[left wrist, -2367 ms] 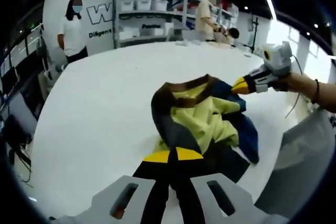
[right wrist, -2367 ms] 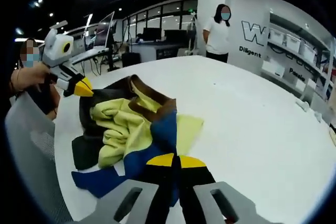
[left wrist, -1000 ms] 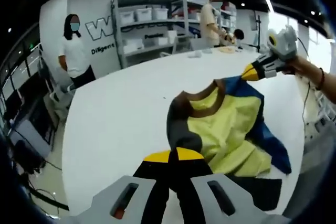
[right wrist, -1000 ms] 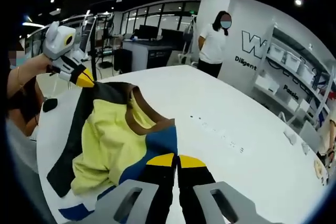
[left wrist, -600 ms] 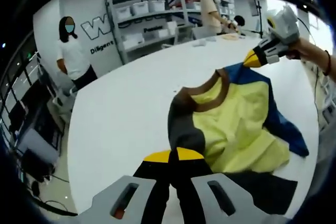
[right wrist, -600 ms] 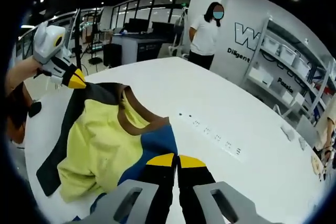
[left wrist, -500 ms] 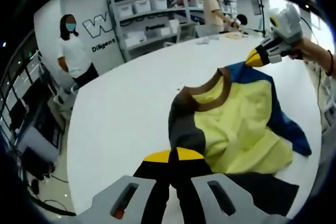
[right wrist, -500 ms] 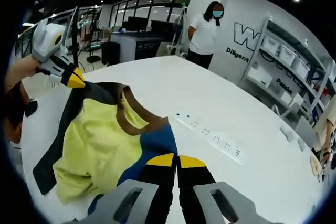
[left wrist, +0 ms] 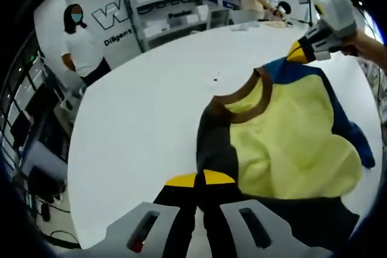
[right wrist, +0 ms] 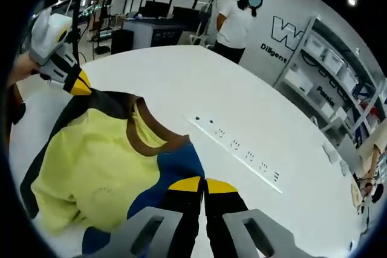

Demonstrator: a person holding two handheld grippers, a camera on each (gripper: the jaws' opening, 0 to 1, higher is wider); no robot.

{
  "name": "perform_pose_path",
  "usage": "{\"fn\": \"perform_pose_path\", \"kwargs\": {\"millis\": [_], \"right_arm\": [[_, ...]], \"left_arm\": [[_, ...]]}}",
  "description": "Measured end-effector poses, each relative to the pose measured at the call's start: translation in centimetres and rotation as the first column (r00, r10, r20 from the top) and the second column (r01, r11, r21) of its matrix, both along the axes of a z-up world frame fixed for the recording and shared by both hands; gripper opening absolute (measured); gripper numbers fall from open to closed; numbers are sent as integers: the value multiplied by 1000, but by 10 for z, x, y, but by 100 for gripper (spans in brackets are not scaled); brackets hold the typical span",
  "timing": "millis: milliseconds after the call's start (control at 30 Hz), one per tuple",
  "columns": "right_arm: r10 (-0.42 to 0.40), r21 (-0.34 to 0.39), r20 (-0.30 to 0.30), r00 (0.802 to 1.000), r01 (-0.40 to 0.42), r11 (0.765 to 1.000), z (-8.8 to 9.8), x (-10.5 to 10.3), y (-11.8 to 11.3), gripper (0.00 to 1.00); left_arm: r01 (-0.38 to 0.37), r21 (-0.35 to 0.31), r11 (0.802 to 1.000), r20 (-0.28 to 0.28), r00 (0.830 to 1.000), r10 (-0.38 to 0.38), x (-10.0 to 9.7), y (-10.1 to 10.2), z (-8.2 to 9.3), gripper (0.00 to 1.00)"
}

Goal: Fold the garment on the visible template until the final outline fits inside the template.

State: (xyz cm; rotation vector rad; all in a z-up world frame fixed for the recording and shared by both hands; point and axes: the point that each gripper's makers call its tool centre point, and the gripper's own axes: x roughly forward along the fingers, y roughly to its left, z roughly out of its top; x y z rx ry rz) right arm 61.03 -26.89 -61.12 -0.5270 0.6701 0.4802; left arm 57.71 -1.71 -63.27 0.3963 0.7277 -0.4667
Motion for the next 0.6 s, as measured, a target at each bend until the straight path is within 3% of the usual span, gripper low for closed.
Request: {"fn": "perform_pose_path", "kwargs": {"millis": [233,600], "right_arm": [[-7,-68,-21,1000,6,998,-20,9,-6,0],[-62,-43,-45,997,61,997,-40,11,-12,0]], "left_arm": [[-22,34,999,5,1000,22,10,6,-10,2],[-32,77,996,-6,999,33,14,9,-26,2]]}}
